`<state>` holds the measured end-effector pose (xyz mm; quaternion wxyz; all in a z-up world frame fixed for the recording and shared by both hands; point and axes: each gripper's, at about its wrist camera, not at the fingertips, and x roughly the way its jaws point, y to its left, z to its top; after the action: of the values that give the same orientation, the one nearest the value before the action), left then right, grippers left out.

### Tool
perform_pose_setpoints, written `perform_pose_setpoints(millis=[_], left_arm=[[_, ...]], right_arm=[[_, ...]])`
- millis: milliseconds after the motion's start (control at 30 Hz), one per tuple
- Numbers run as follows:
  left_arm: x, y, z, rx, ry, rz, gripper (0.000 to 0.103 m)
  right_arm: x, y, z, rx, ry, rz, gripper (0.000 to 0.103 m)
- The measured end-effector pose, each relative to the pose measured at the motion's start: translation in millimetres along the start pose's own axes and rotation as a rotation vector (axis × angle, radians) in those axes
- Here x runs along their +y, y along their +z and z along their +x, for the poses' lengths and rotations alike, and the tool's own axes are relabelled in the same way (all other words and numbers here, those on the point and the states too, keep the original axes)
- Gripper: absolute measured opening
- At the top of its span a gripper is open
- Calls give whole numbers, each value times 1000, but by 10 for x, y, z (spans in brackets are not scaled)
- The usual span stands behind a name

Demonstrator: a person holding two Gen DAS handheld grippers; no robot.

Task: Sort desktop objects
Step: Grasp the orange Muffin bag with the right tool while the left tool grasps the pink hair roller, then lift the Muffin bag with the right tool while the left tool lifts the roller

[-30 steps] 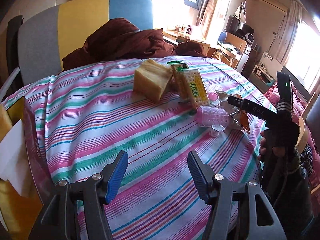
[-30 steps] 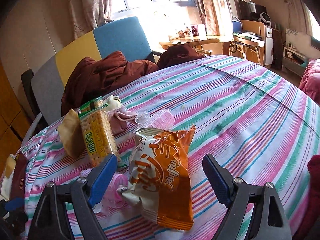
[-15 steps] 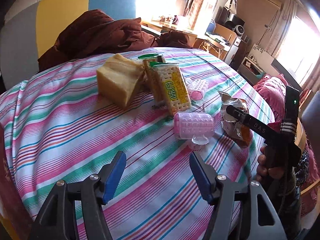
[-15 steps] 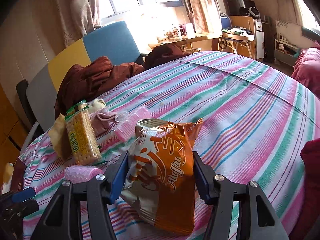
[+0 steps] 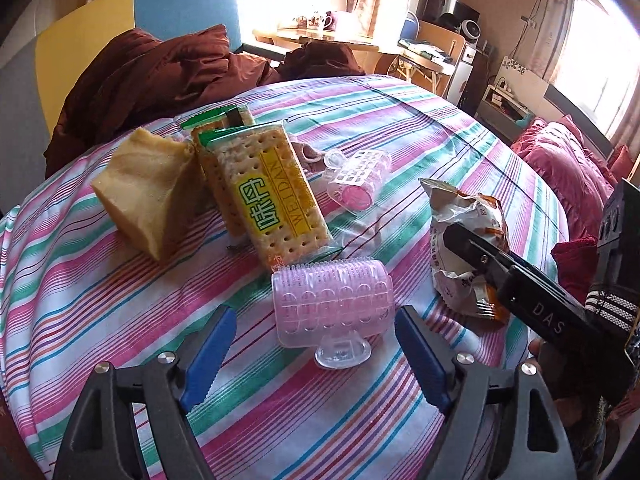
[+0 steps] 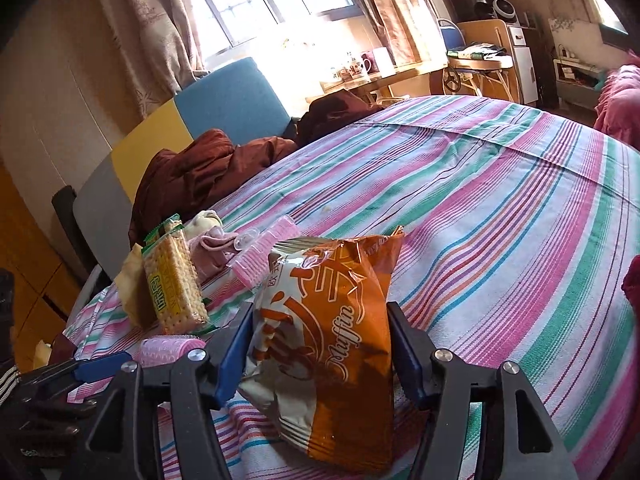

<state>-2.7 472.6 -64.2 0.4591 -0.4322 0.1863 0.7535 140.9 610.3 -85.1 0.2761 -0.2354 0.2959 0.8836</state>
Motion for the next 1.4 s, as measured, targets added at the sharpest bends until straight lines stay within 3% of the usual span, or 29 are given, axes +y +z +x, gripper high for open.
perform_pose_setpoints(millis=[567, 767, 833, 867, 1067, 1400], left_arm=[[-52, 140, 133, 20, 16, -64, 83], [-28, 157, 141, 17, 52, -95, 82], [23, 129, 171, 26, 43, -112, 81], [42, 112, 164, 23, 32, -117, 73], [147, -16, 84, -5, -21, -137, 72], [423, -533, -464, -97, -30, -135, 72]], right_arm=[[0, -13, 39, 14, 3, -3, 68], [-7, -15, 38, 14, 5, 0, 68], [-10, -20, 39, 14, 5, 0, 68], [-11, -23, 40, 14, 5, 0, 68], [-5, -30, 37, 14, 2, -3, 68], [23, -35, 36, 16, -11, -14, 68]])
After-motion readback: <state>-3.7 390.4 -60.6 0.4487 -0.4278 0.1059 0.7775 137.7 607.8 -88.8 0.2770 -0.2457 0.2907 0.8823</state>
